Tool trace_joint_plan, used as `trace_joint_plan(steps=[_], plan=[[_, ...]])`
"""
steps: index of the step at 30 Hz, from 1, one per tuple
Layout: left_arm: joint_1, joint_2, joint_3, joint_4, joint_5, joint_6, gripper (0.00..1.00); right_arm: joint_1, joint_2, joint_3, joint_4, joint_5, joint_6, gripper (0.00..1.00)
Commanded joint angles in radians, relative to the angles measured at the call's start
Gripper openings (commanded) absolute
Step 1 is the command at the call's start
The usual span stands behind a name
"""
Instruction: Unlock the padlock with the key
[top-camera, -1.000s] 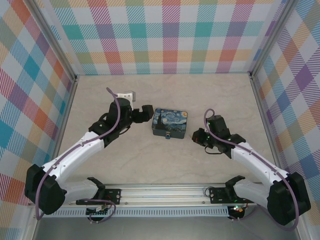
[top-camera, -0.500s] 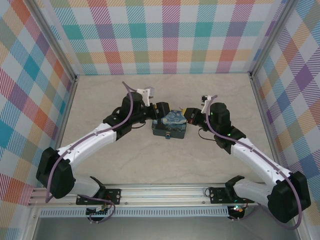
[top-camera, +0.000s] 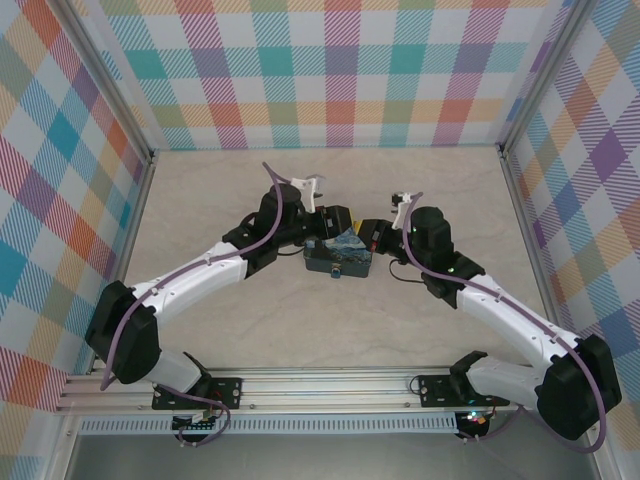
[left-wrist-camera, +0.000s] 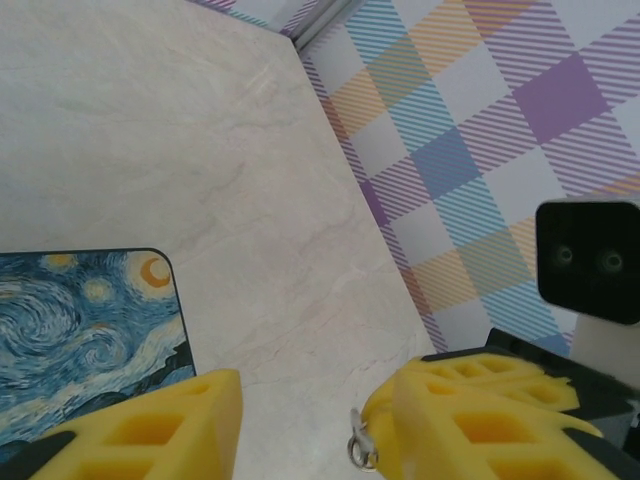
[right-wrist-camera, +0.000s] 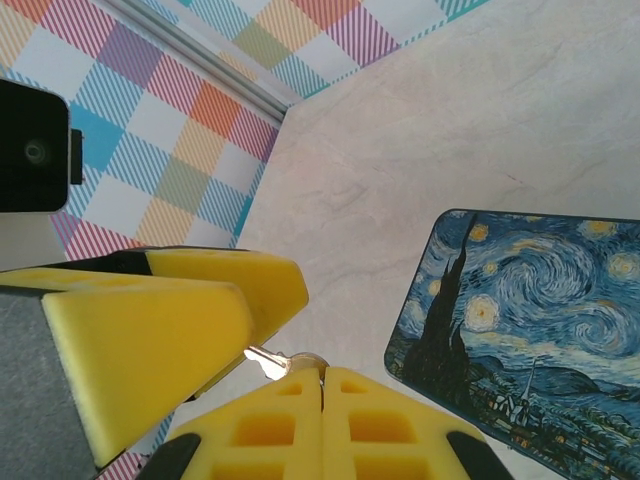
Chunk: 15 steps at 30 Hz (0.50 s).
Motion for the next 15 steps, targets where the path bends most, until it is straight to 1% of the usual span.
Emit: trace_joint_plan(steps=[1, 6, 13, 15], plan=[[-0.016, 0.01, 0.03, 0.046, 0.017, -0.002, 0.39, 0.01, 0.003, 0.032, 0.027, -0.009, -0.013, 0.0], [-0.018, 0.014, 0.031, 0.047, 0.016, 0.002, 0.23, 0.018, 0.007, 0.033, 0.027, -0.012, -0.009, 0.0], [-0.018, 0.0, 0.039, 0.004, -0.008, 0.039, 0.03, 0.017, 0.004, 0.031, 0.038, -0.033, -0.005, 0.0], [-0.017, -0.014, 0.044, -0.025, -0.023, 0.066, 0.0, 0.016, 0.001, 0.033, 0.029, -0.055, -0.011, 0.04]])
